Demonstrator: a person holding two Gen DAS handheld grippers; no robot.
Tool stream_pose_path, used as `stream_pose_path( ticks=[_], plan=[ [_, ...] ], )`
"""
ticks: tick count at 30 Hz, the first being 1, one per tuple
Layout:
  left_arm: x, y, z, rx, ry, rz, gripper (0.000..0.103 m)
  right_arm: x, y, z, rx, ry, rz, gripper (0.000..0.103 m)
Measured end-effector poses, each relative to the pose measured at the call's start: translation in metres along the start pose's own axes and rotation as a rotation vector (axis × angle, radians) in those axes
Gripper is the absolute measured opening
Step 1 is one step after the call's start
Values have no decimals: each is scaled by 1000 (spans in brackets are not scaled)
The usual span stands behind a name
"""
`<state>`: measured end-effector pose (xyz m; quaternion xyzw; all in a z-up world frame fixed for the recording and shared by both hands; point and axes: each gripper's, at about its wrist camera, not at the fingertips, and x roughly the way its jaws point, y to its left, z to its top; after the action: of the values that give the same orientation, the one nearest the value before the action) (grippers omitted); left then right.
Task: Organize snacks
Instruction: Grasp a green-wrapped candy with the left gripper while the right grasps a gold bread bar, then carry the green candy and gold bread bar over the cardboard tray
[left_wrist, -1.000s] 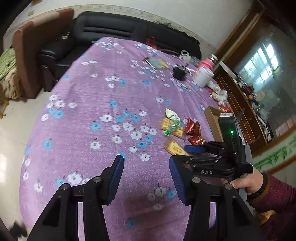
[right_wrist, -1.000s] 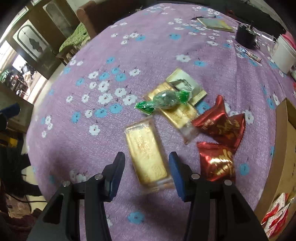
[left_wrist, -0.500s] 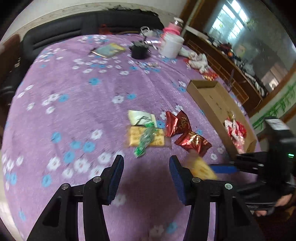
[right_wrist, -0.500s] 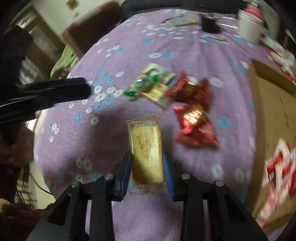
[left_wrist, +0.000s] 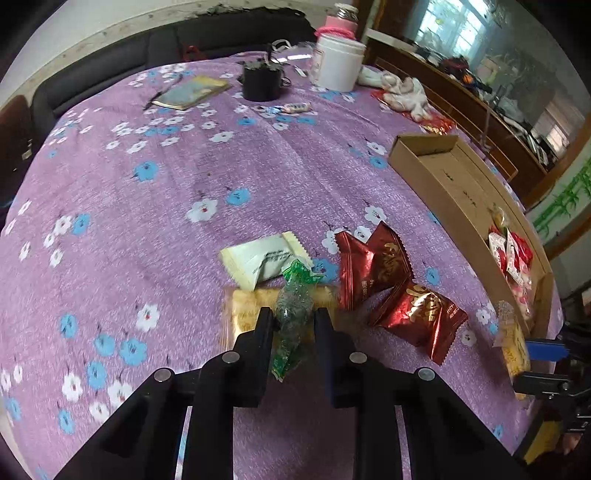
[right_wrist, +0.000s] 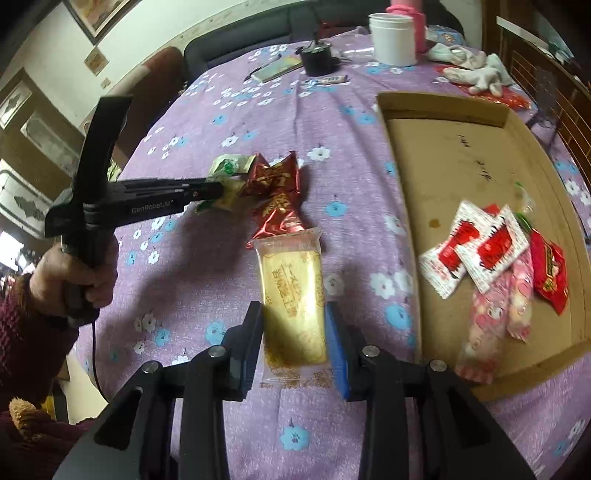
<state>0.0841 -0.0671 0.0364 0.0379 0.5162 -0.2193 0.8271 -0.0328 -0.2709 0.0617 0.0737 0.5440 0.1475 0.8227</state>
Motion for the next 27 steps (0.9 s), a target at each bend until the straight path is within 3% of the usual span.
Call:
stream_pose_path(
  ticks=[6,16,22,27],
  plan=[
    [-30,3,-41,-119,-26,-49,23,9,6,2,-20,13,35,32],
    [-75,0,-87,-269,-70,21,23,33,50,28,-163,64,179,32],
    [-90,-9,-89,-327,-103,40,23,27,49,32,-182,67,232,32],
    [-93,-30,-79,-308,-117,40,23,9,32,37,-169,28,241,32]
  ],
)
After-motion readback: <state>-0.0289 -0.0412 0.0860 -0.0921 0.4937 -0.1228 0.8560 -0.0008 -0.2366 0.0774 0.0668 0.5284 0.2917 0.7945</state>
